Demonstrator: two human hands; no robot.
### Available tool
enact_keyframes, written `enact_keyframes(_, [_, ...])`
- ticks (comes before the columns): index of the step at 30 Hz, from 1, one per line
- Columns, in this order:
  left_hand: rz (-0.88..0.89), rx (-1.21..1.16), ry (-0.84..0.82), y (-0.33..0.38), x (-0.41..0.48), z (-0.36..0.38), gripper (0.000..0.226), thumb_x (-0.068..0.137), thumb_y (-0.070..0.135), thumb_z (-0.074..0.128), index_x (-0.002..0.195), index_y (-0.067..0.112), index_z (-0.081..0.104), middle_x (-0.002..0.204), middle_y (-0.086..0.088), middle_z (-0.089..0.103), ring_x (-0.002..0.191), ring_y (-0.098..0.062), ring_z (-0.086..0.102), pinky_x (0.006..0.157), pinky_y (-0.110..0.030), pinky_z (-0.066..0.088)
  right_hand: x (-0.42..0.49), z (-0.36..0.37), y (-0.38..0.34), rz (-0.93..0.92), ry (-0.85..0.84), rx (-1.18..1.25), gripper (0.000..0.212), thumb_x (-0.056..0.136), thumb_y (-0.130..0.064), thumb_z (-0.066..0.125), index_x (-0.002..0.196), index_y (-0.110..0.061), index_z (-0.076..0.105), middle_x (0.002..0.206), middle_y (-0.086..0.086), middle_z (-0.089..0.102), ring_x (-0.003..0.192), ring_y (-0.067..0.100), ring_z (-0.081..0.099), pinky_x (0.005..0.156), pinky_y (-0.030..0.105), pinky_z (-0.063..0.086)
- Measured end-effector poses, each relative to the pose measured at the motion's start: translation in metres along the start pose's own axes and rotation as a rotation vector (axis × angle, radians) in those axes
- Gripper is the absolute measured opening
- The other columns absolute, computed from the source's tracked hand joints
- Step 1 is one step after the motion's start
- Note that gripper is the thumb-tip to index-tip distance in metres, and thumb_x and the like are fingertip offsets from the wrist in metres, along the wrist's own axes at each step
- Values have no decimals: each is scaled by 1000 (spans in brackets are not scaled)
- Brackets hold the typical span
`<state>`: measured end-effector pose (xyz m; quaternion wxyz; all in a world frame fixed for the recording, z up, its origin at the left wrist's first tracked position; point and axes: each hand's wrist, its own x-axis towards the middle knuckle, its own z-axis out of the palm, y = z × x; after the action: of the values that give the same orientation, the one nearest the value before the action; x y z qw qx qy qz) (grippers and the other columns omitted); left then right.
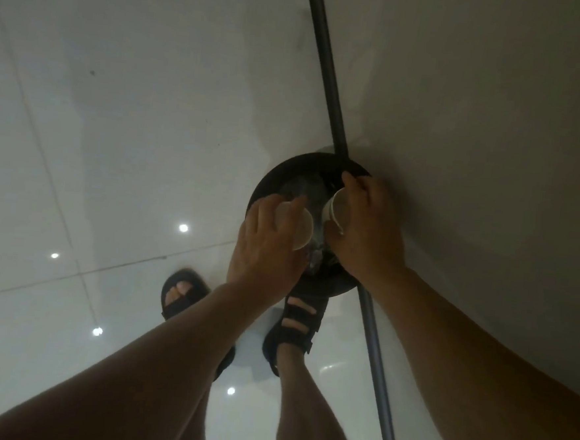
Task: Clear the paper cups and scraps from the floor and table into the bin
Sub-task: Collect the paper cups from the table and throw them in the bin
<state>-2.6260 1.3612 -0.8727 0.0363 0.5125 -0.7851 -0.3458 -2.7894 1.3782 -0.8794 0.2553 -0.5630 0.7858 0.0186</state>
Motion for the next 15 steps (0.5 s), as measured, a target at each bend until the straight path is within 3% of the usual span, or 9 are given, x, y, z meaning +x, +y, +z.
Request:
enact_keyframes(2, [8,87,-39,-3,3,8,80,78,41,64,147,18,28,148,-19,29,140,-41,22,110,-57,29,-5,8,5,-27,8,-83,94,81,-46,71,154,-19,18,158,10,22,143,32,23,112,44,33])
enact_keyframes(4, [21,221,-113,-10,6,14,87,82,59,47,151,24,6,157,-18,9,145,-38,1,115,-58,12,-11,15,8,-27,-13,-136,103,80,-50,70,156,-19,6,163,10,7,149,32,5,117,47,22])
enact_keyframes(8, [74,378,-205,-24,6,20,98,85,70,38,143,29,-30,154,-12,-26,144,-32,-21,115,-58,1,-15,20,10,13,-59,-162,112,79,-51,70,155,-20,-7,163,8,-8,149,29,-11,118,54,16])
enact_keyframes(11, [66,312,-219,-22,7,7,98,81,72,35,142,32,-31,152,-8,-30,142,-29,-25,113,-54,-3,-17,10,7,37,-78,-151,113,79,-52,70,155,-21,-10,163,7,-7,149,28,-12,117,54,13])
enact_keyframes(15, [78,283,-159,-5,3,-39,92,80,71,26,149,26,-16,159,-9,-15,145,-29,-18,115,-55,6,-33,-25,-17,21,-26,-120,107,80,-51,69,156,-20,0,163,9,5,150,30,0,118,54,16])
